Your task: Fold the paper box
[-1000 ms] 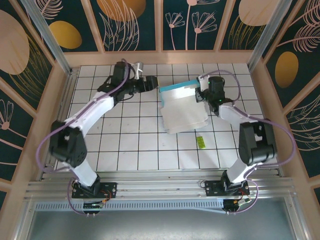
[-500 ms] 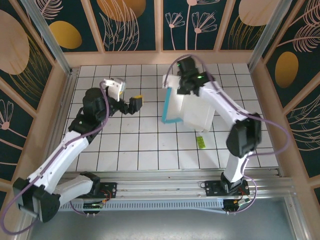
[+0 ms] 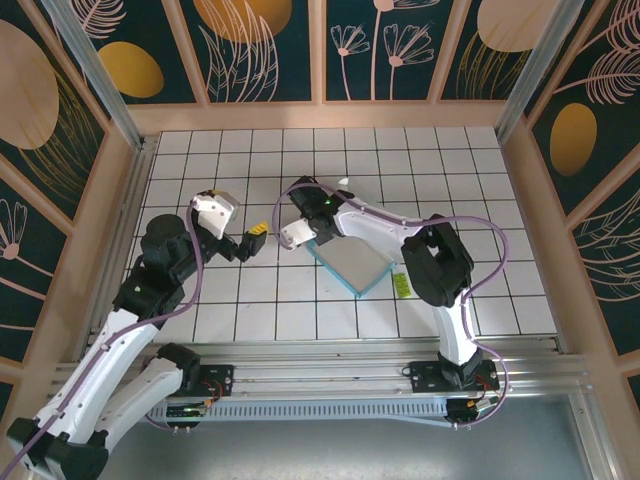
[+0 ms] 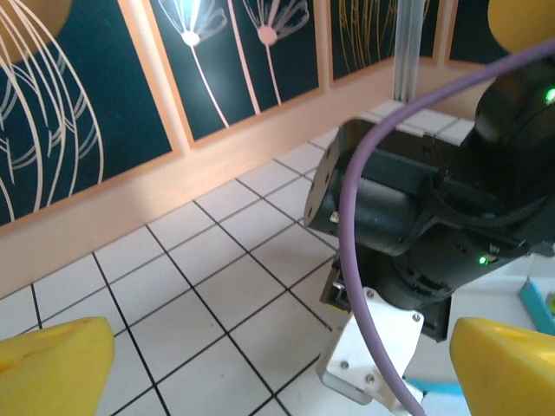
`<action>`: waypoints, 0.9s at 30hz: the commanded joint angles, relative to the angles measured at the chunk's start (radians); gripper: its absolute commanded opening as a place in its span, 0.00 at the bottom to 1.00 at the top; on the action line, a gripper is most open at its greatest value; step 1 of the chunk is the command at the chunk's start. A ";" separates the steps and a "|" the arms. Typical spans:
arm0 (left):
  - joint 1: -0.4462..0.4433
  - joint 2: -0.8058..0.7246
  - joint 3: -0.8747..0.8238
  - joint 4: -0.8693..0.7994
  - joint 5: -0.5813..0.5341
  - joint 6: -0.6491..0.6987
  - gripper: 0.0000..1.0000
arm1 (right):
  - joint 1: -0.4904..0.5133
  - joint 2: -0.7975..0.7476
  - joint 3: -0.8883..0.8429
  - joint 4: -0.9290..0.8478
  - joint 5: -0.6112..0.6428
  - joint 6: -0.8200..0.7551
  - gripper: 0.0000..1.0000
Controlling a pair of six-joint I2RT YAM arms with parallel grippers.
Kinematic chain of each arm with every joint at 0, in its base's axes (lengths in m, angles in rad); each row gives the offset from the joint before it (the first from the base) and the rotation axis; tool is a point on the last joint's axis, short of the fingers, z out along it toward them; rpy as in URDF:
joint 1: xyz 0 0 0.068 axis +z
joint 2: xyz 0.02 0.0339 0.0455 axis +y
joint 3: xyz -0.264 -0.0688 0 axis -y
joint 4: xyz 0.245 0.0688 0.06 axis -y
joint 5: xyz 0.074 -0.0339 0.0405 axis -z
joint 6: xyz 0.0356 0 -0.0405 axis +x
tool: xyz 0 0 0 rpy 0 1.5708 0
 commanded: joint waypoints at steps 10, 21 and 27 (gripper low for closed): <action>-0.005 0.134 0.080 -0.104 0.029 -0.003 0.99 | 0.014 -0.361 -0.133 0.059 -0.055 1.077 0.40; -0.008 0.500 0.299 -0.260 0.285 -0.030 0.94 | 0.053 -1.001 -0.742 0.032 0.005 2.694 0.41; -0.088 0.527 0.252 -0.259 0.256 0.122 0.97 | 0.080 -1.010 -0.959 0.139 -0.017 2.863 0.45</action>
